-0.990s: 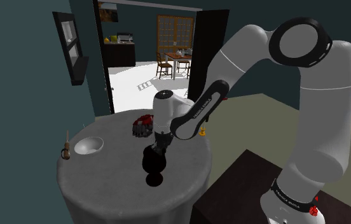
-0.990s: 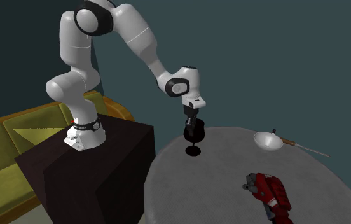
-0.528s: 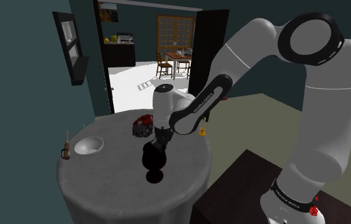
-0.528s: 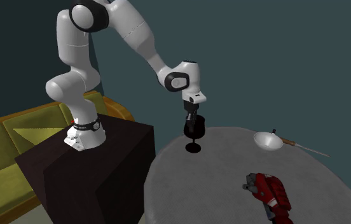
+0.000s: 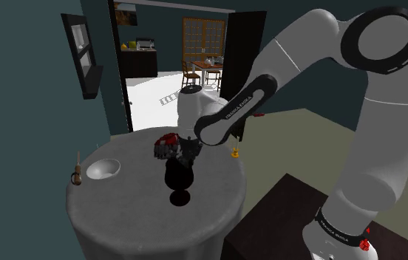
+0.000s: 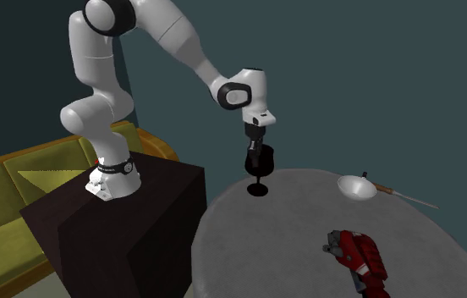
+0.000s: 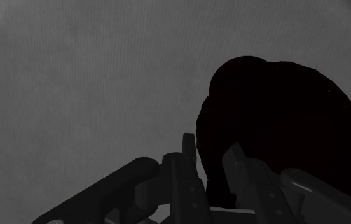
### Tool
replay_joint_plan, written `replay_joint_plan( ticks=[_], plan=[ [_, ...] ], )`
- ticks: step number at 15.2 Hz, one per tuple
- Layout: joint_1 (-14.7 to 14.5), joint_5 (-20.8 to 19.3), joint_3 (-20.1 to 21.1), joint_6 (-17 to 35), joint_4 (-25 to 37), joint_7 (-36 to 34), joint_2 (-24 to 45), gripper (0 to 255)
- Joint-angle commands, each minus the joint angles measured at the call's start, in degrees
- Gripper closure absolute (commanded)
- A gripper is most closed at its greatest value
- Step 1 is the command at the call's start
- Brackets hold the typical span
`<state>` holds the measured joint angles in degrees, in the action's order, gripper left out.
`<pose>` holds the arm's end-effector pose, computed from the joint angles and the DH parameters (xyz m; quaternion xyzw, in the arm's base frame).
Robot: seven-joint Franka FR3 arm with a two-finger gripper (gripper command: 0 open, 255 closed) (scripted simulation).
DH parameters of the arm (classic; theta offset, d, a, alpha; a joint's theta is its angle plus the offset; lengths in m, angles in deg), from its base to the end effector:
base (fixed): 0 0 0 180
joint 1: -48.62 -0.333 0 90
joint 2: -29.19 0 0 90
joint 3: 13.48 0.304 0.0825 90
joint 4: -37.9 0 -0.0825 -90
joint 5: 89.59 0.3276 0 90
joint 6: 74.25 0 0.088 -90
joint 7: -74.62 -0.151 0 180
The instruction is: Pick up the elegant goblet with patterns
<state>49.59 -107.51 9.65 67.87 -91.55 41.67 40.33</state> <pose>0.4702 0.1849 0.2741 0.9976 0.0229 0.0503 0.0422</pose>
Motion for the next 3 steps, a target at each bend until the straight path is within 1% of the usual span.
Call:
replay_joint_plan(
  ticks=[1, 3],
  plan=[
    [0.2, 1.2, 0.4, -1.2, 0.1, 0.8, -1.3, 255],
    [0.2, 1.3, 0.4, -1.3, 0.1, 0.9, -1.4, 255]
  ],
)
